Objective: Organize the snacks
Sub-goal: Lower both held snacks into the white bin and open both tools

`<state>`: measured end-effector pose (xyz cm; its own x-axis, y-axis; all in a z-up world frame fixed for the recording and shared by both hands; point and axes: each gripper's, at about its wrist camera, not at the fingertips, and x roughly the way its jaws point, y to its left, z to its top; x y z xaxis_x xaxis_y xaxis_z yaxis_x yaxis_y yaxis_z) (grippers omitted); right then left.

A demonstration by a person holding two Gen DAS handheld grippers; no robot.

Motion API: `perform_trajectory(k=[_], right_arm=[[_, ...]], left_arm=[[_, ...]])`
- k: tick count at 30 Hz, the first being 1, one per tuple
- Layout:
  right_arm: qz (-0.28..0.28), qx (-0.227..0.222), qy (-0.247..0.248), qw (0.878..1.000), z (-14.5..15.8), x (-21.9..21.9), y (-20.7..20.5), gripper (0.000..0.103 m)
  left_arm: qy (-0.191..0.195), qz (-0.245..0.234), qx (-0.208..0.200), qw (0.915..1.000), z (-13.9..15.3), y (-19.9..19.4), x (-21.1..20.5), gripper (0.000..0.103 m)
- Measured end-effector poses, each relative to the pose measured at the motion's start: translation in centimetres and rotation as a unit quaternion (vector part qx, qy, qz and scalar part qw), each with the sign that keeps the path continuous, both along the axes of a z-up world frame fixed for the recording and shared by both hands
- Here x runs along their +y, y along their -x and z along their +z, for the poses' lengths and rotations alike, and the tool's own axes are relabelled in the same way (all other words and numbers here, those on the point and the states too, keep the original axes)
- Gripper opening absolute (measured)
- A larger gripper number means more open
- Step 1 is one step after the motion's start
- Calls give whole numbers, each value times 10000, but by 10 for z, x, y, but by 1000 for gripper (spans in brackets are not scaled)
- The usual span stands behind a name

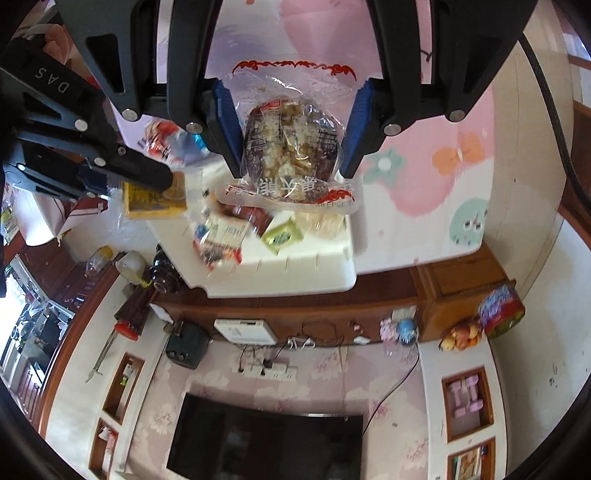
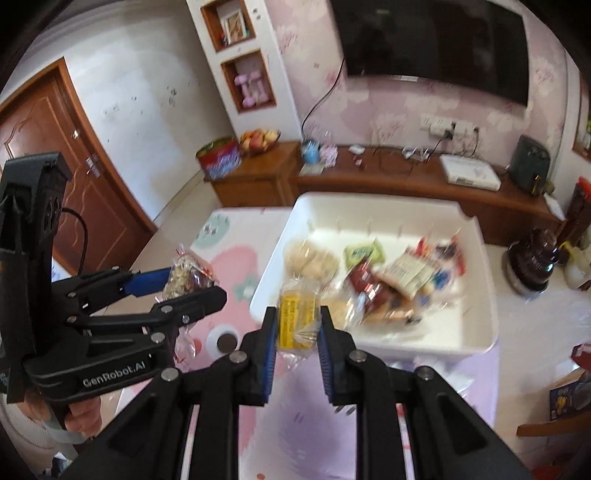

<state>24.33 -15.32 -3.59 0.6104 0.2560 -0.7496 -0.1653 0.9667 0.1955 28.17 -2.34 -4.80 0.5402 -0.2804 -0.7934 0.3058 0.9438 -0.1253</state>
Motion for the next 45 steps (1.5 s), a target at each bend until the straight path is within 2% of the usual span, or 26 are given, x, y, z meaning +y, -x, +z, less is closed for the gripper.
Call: perform_trajectory(k=[7,12,27,37,40,42,43,44,45], right_arm=[[-288,-458,178,9984,40,-17,-14,21],[-650,-602,257,9957,48,-29,-25,21],[-1204,-466,444,9906,37,-44,-76,21],[-1407,-290,615,9877,18,-52,-103,21],[-1428,-223,663,9873,12,-56,-107,21],[-1462,-162,696,9867,11,-55,-109,22],[-1468,-134,705,9866,10,-56,-109,22],[-1468,-118,706,9866,9,-56,-109,25],[-1479,-116,708,9864,9,-57,-108,27]], left_arm=[[-86,-20,-163,9998,26,-19,-20,50],[-124,6,-242,9996,32,-34,-26,50],[-203,127,-282,9993,23,-86,-48,50],[-303,217,-116,9992,-1,-110,-58,51],[-371,248,-82,9990,-8,-114,-61,58],[-417,281,-78,9987,-10,-115,-62,70],[-429,304,-101,9986,-11,-115,-61,82],[-445,338,-141,9983,-11,-114,-61,89],[-468,367,-182,9981,-11,-113,-60,90]])
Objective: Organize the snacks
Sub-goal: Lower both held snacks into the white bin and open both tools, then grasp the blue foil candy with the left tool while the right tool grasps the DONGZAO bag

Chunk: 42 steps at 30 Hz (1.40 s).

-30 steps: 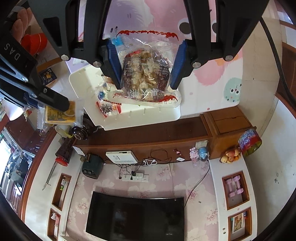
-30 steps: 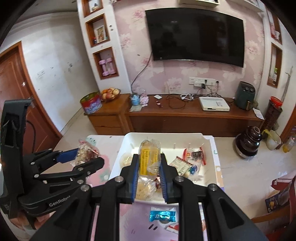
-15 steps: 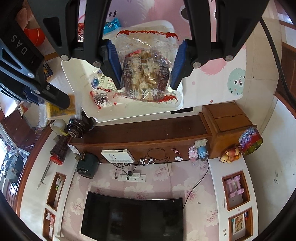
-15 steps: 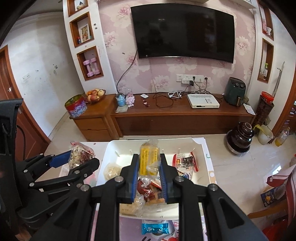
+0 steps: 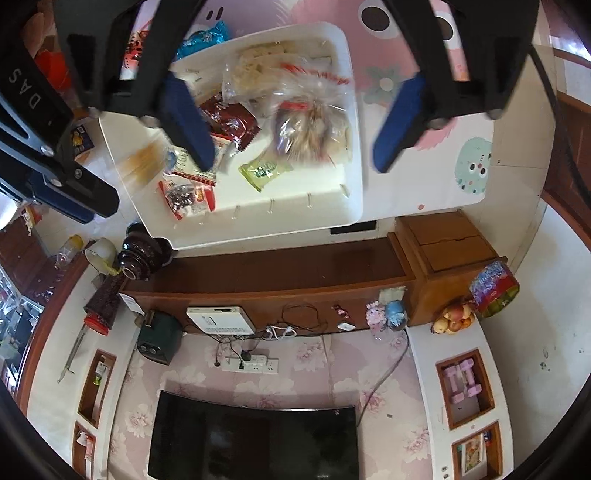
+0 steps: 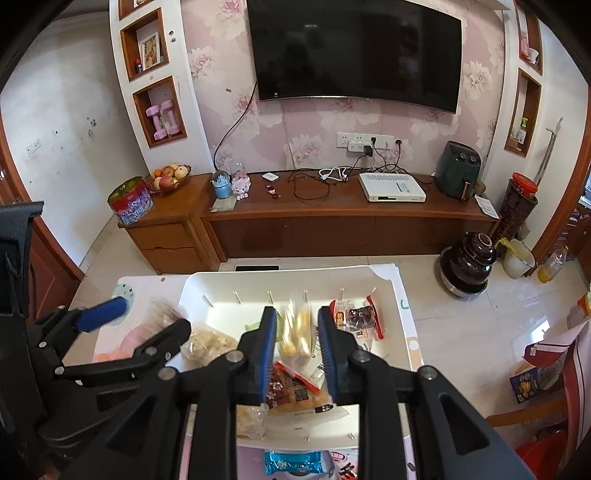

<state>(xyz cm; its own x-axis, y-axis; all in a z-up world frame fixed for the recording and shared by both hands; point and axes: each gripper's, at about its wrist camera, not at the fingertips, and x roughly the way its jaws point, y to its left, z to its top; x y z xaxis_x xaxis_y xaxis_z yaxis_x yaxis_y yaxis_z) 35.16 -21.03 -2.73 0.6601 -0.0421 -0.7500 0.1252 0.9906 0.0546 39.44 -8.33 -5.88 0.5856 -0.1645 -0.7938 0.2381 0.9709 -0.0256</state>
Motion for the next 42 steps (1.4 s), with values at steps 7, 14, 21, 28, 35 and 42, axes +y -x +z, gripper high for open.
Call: perform_trajectory(k=[7,14,21,28,35,42], right_arm=[[-30,-119,-15,9999,5,-4,9,41],[-13,-174,3,9998,11,-6,21,41],[-35,-254,-51,9997,21,-9,36,41],[17,-328,-52,9994,34,-10,61,42],[98,-366,-87,9992,43,-13,95,42],[141,-327,-91,9993,43,-18,135,45]], left_arm=[[-58,67,-4,10000,3,7,0,91],[-125,5,-118,9999,10,20,-4,91],[-144,-14,-236,9996,23,37,-4,91],[-139,-26,-367,9992,40,67,-9,91],[-98,-35,-435,9990,49,106,-10,91],[0,7,-319,9995,43,144,-9,91]])
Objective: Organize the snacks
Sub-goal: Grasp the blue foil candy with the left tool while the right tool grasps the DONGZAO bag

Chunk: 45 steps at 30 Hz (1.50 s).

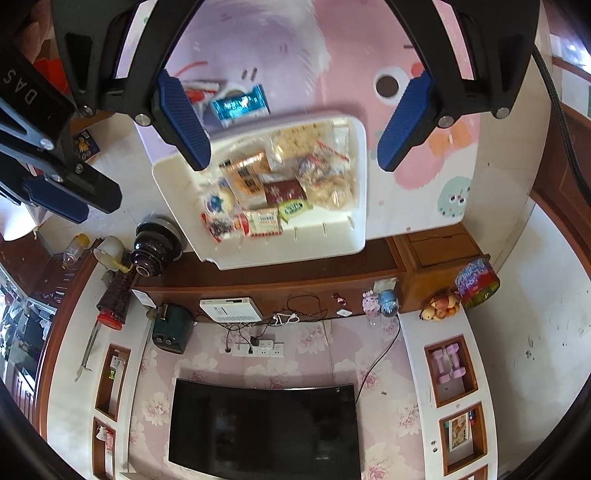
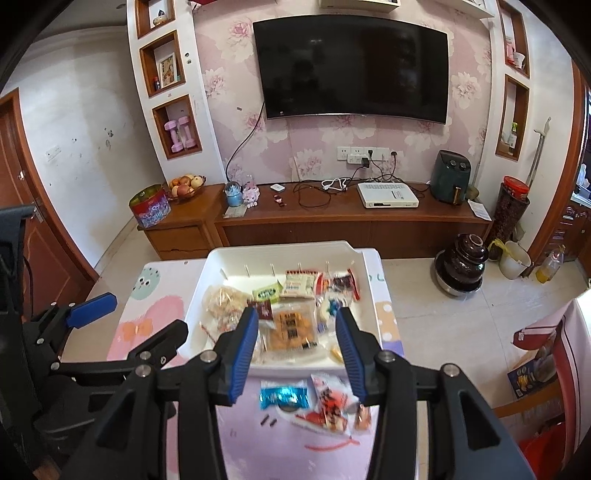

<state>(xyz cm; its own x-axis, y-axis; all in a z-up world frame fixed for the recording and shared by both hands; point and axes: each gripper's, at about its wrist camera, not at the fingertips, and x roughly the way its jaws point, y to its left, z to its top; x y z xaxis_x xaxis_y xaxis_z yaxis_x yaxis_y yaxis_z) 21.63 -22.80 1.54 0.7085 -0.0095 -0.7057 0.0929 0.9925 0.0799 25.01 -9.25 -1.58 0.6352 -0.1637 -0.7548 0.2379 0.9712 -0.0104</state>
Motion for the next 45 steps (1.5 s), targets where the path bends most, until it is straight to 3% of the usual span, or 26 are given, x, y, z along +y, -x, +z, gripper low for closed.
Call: perform_trajectory(k=[8,16,25,31,36,42,45], right_arm=[[-31,179,8,9998,-18,-16,44,47],[-227,737,-131,9969,-68,-38,59,48],[-391,1570,-720,9842,-143,-54,38,49],[-503,1975,-1176,9719,-188,-58,5,49],[-525,2293,-1396,9619,-222,-61,-24,49],[-538,2334,-1310,9620,-238,-61,-34,52],[-564,2307,-1295,9627,-238,-66,-31,39]], left_arm=[[-37,18,322,9995,-32,37,0,91],[-389,-287,723,9962,-89,44,-17,91],[-791,-1035,874,9876,-155,15,-55,91],[-764,-1606,1138,9775,-191,-10,-75,91],[-839,-1795,1268,9719,-208,-22,-83,91],[-930,-2062,1345,9647,-223,-30,-96,91],[-896,-2194,1416,9611,-230,-32,-101,91]])
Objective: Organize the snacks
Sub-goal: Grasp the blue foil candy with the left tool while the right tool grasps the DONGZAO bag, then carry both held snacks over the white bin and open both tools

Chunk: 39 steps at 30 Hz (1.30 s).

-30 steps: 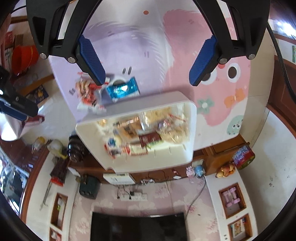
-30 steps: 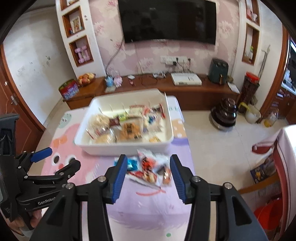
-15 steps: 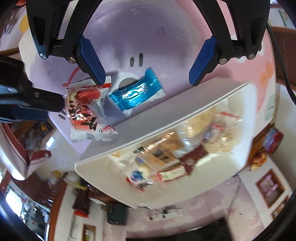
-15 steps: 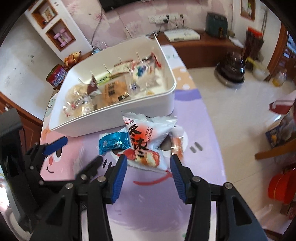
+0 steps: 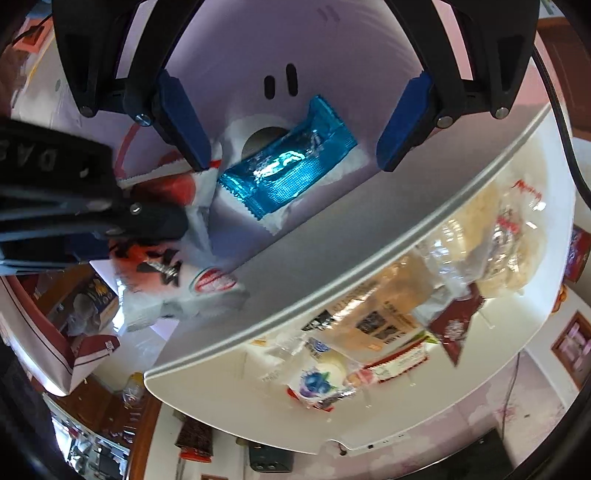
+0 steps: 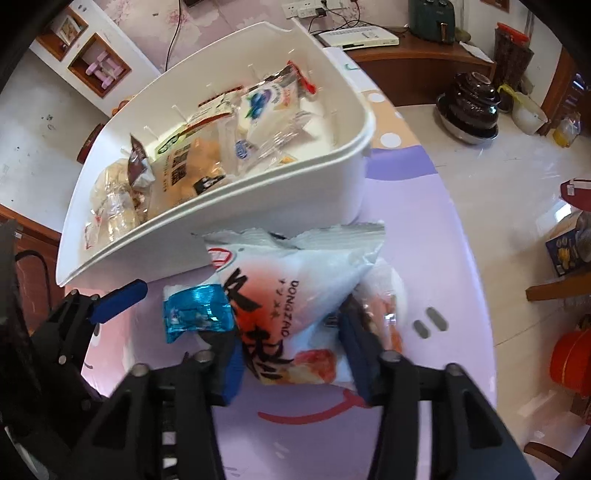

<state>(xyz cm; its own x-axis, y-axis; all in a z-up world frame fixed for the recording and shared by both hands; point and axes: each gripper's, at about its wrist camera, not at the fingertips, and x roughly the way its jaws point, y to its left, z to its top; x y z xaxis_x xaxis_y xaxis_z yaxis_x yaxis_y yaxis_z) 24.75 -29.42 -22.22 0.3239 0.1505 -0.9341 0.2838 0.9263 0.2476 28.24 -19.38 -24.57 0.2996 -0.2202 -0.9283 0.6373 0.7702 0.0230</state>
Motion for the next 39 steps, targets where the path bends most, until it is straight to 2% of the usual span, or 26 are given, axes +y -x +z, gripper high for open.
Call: perform_trajectory(k=[3,6,8,9,12,15,16,17,22,25,29,34,39], right_arm=[[-44,21,-106,9999,0,-10,5,38],[-89,22,-118,9999,3,-16,11,37],[-131,12,-132,9998,4,-22,13,35],[-155,5,-185,9997,4,-24,14,32],[-185,30,-263,9995,3,-27,16,31],[-120,12,-170,9998,4,-21,19,31],[-96,1,-144,9998,4,-18,20,31],[-79,-1,-152,9999,5,-18,20,31],[57,-30,-96,9999,8,-7,24,30],[129,-86,-74,9999,13,-5,25,30],[253,-193,19,9995,22,-1,30,30],[454,-368,107,9982,42,10,39,30],[669,-678,135,9954,76,23,47,30]], left_arm=[[62,-136,75,9999,-3,-3,-6,90],[17,-336,110,9994,-8,-2,-15,85],[-78,-436,74,9990,-12,-2,-20,72],[-103,-447,93,9989,-14,-2,-22,70],[21,-387,198,9991,-14,-10,-20,63],[96,-362,194,9991,-12,-15,-16,38],[106,-348,193,9991,-11,-15,-13,22],[121,-317,218,9992,-11,-16,-11,15],[317,-60,431,9986,-10,-14,1,9],[578,111,611,9964,-7,-10,11,7],[809,301,546,9948,8,5,30,6],[1067,450,364,9926,40,22,43,6],[1299,592,-22,9898,92,37,58,6]])
